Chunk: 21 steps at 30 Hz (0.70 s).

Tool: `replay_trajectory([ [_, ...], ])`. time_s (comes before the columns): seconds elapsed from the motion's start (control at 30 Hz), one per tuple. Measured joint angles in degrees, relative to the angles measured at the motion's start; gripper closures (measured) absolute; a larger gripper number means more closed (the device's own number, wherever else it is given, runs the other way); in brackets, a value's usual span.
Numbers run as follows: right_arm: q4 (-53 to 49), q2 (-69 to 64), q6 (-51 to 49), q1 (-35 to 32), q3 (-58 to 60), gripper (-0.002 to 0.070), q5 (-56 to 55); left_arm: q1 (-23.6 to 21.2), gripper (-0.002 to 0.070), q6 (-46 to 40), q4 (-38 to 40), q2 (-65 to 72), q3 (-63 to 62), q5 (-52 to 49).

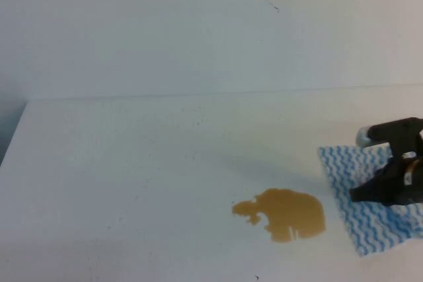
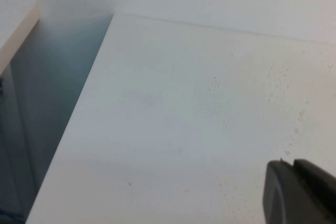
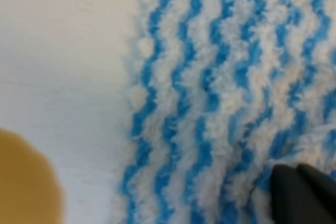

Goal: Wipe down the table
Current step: Pick up the tablecloth, then sweep the stains on the table

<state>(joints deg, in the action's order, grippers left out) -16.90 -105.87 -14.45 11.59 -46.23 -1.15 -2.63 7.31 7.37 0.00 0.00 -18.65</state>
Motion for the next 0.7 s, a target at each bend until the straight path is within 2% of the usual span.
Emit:
replay_trajectory([
  [0.2,0.6,-2.1,-3.9,8.7,0.1,0.068,-7.9,0.0,0.0676,0.0,0.0,0.0,0.0,0.0],
  [0.33,0.6,-4.5,-5.8,15.0,-2.0,0.068,-9.5,0.0,0.0676,0.0,0.0,0.0,0.0,0.0],
  [0.53,0.2,-7.8,-5.9,24.9,-9.4,0.068,-5.3,0.0,0.0676,-0.1,0.0,0.0,0.0,0.0],
  [0.7,0.2,-8.6,-8.5,30.2,-14.2,0.068,0.7,0.0,0.0676,-0.1,0.0,0.0,0.0,0.0],
])
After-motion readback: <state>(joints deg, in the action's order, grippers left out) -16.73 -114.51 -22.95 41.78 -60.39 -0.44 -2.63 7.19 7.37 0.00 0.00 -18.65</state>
